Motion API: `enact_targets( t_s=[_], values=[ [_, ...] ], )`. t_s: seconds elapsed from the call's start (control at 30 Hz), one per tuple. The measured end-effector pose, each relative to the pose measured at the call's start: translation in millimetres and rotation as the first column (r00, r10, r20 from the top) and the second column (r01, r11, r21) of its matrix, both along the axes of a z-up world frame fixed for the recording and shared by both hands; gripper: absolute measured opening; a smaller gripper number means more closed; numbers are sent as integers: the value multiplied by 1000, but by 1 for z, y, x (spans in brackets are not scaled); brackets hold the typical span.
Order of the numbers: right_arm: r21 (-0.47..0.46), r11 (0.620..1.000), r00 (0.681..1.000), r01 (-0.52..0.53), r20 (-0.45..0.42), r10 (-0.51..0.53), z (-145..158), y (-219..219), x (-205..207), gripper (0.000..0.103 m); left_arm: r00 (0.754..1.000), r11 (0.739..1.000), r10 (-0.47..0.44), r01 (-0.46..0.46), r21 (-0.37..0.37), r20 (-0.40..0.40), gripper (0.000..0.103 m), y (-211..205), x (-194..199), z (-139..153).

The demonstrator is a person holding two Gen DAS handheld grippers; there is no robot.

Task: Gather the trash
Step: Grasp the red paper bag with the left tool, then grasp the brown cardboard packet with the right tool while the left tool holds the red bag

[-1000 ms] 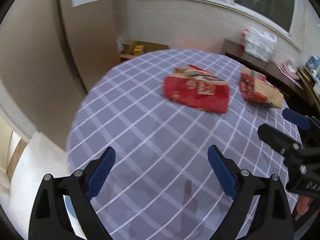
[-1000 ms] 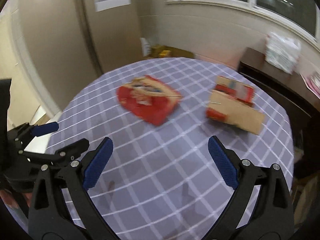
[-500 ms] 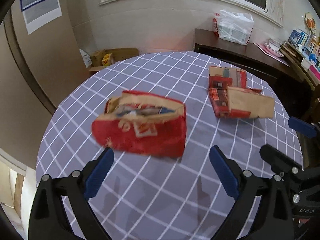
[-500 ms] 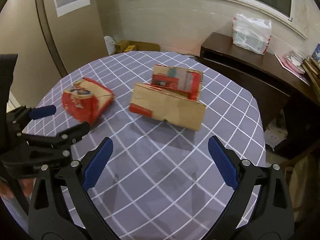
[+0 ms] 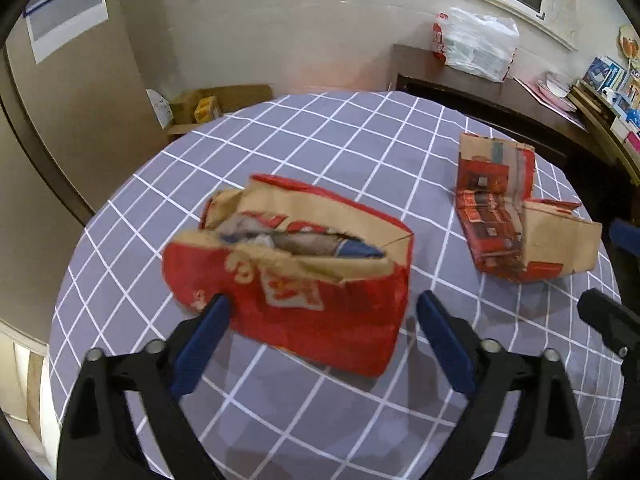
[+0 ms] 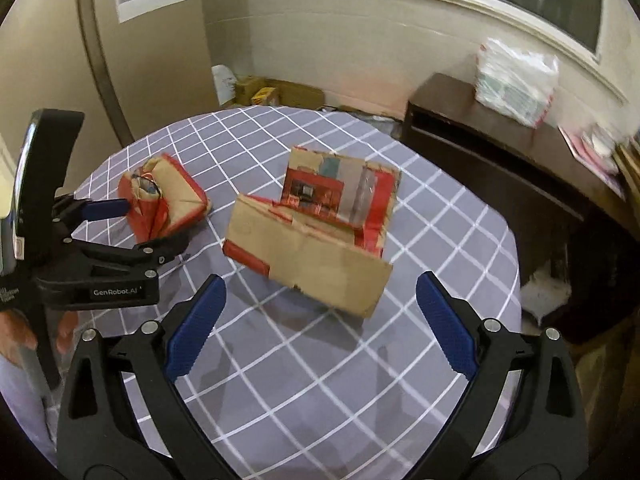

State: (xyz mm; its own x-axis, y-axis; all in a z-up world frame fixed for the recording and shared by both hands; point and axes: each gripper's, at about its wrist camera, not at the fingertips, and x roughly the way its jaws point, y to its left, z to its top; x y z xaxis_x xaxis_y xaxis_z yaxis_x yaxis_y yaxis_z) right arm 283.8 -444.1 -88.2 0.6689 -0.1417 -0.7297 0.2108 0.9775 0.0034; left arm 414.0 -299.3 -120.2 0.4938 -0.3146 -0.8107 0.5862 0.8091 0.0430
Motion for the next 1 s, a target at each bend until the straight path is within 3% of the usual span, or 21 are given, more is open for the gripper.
enact_targets(
  t_s=[0.03, 0.13, 0.4, 0.47, 0.53, 1.0],
  values=[
    [0, 1000, 1000, -29, -1, 29, 0, 0, 3, 94, 1000, 1000, -8, 8, 4, 12, 67, -1, 1, 1],
    [-25, 996, 996, -81, -44, 80, -5, 1, 19, 94, 1000, 999, -29, 29, -17, 3, 56, 1, 5, 3],
    [-114, 981, 982, -158, -123, 144, -26, 18, 51, 91, 999, 997, -36, 35, -76, -5, 54, 13, 8, 8],
    [-80, 984, 981, -159, -121, 149, -28, 17, 51, 55, 1000, 997, -30, 30, -77, -6, 54, 16, 7, 8],
    [-24, 989, 981, -148, -130, 144, -31, 14, 51, 40, 1000, 996, -29, 28, -83, -9, 54, 18, 6, 9],
    [49, 989, 989, -137, -46, 140, -10, 32, 33, 35, 999, 993, -30, 27, -113, -27, 54, 33, -26, 13]
  ],
)
